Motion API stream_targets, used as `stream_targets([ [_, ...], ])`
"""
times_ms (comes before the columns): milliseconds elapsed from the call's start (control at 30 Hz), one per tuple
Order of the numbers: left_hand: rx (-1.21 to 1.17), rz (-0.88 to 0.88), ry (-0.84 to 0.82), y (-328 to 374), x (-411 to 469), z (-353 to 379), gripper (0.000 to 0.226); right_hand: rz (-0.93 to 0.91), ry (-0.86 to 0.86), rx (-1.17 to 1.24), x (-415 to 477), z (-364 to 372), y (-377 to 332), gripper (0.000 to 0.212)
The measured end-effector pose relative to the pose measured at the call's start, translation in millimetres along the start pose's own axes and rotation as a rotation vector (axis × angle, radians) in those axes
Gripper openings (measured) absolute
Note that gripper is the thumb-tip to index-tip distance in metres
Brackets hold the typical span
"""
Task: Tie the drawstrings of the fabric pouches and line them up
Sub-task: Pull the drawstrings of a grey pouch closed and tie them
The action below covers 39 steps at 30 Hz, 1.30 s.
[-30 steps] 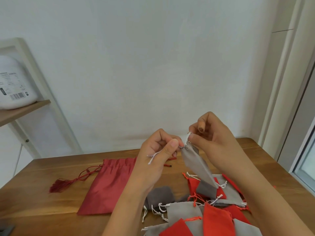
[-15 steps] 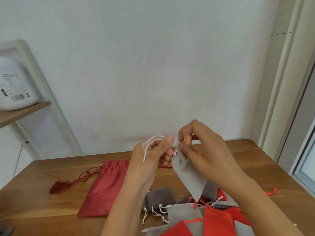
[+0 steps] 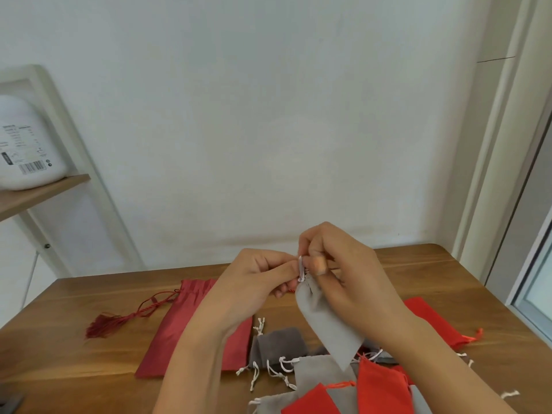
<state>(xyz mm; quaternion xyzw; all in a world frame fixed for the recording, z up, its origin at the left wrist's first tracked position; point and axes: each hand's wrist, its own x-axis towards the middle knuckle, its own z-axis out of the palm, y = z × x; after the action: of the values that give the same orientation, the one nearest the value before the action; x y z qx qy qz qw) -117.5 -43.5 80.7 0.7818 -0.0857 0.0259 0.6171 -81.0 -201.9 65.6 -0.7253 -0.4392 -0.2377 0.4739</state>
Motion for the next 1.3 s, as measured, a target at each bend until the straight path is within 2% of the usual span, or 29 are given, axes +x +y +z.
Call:
stream_targets([
  [133,0.054,0.076,-0.054,3,-4,-1,0.015,0.119,0.059,0.115,1,-4,-4,0.041],
  [267,0.013,0.089,0.087,4,-1,7,0.02,0.242,0.074,0.257,4,-11,-8,0.038],
  [400,0.02,0.103,0.171,4,1,11,0.018,0.339,-0.047,0.351,6,-20,-6,0.02],
  [467,0.038,0.103,0.229,3,2,11,0.014,0.35,-0.088,0.304,7,-22,-5,0.02],
  [533,0.074,0.097,0.269,4,2,13,0.018,0.334,-0.09,0.189,7,-22,-4,0.025],
  [767,0.099,0.037,0.349,2,4,16,0.019,0.266,-0.036,-0.157,3,-19,1,0.044],
  [833,0.071,0.011,0.344,0,4,15,0.014,0.243,-0.049,-0.169,3,-17,1,0.044],
  [967,-0.168,-0.058,0.329,1,4,10,0.008,0.24,-0.096,-0.096,4,-19,-2,0.04],
  [1100,-0.26,-0.078,0.291,-1,6,5,0.019,0.199,-0.125,-0.104,5,-24,-5,0.044],
  [1167,-0.222,-0.059,0.279,-3,7,5,0.024,0.207,-0.139,-0.104,5,-27,-4,0.043],
  [1300,0.001,0.025,0.282,-7,8,8,0.018,0.265,-0.237,-0.062,5,-34,-2,0.037],
])
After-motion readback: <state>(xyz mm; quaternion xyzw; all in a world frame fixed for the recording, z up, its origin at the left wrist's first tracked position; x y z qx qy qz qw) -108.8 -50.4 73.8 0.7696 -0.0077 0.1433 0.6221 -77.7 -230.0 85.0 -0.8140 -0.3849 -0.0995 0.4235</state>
